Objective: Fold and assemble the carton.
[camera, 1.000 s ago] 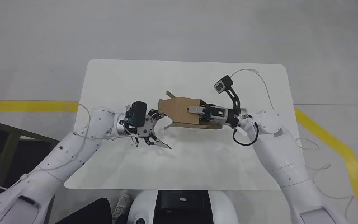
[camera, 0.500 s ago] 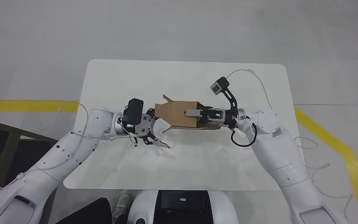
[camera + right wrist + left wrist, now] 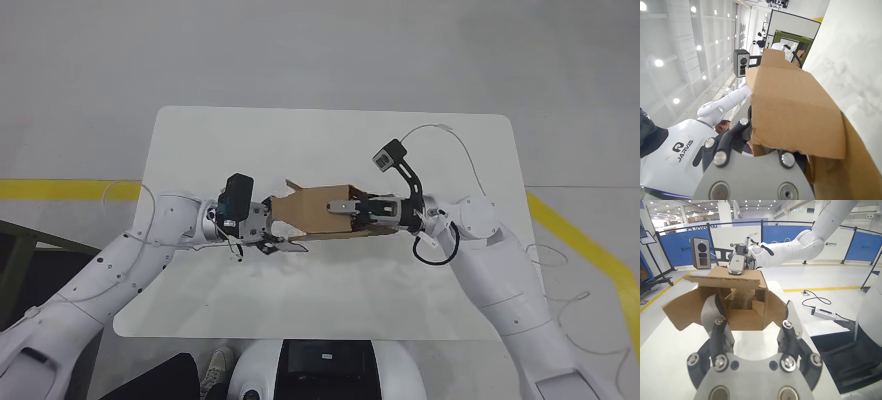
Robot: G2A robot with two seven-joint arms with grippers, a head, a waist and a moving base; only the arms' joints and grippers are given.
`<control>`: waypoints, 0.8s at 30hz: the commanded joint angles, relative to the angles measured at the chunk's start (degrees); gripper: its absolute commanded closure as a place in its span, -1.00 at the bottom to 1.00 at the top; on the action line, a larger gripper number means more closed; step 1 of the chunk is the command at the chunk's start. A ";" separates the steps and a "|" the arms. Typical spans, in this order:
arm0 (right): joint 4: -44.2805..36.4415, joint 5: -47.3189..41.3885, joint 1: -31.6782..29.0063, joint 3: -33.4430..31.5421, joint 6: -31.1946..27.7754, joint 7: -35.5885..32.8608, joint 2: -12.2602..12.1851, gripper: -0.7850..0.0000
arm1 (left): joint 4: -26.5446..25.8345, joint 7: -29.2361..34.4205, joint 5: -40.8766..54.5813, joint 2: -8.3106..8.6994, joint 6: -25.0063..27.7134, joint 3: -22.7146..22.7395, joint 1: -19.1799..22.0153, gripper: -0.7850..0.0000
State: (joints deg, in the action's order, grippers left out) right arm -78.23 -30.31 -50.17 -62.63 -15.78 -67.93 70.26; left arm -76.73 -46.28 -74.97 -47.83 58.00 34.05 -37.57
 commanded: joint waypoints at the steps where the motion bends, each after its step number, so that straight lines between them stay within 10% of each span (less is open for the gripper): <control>1: -0.29 0.10 -0.15 -0.15 0.17 -0.02 -0.08 1.00 | -0.03 0.00 0.23 0.07 0.00 -0.32 0.19 0.01; 12: -0.97 -0.49 -0.48 -0.36 0.51 -0.82 -0.29 1.00 | 0.01 0.00 1.67 0.95 0.00 -0.18 -0.03 -0.18; 20: -1.42 -0.26 -0.54 -0.40 0.69 -1.02 -0.43 1.00 | 0.16 0.00 3.06 1.33 0.00 0.35 -0.41 0.07; 24: -1.58 0.03 -0.51 -0.36 0.75 -0.86 -0.48 1.00 | 0.77 0.11 2.37 1.19 -0.09 1.27 -0.51 0.58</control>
State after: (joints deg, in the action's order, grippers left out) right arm -79.77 -30.36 -50.69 -63.01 -15.02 -68.84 69.79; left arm -76.02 -46.27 -71.98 -46.55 57.99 35.04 -38.05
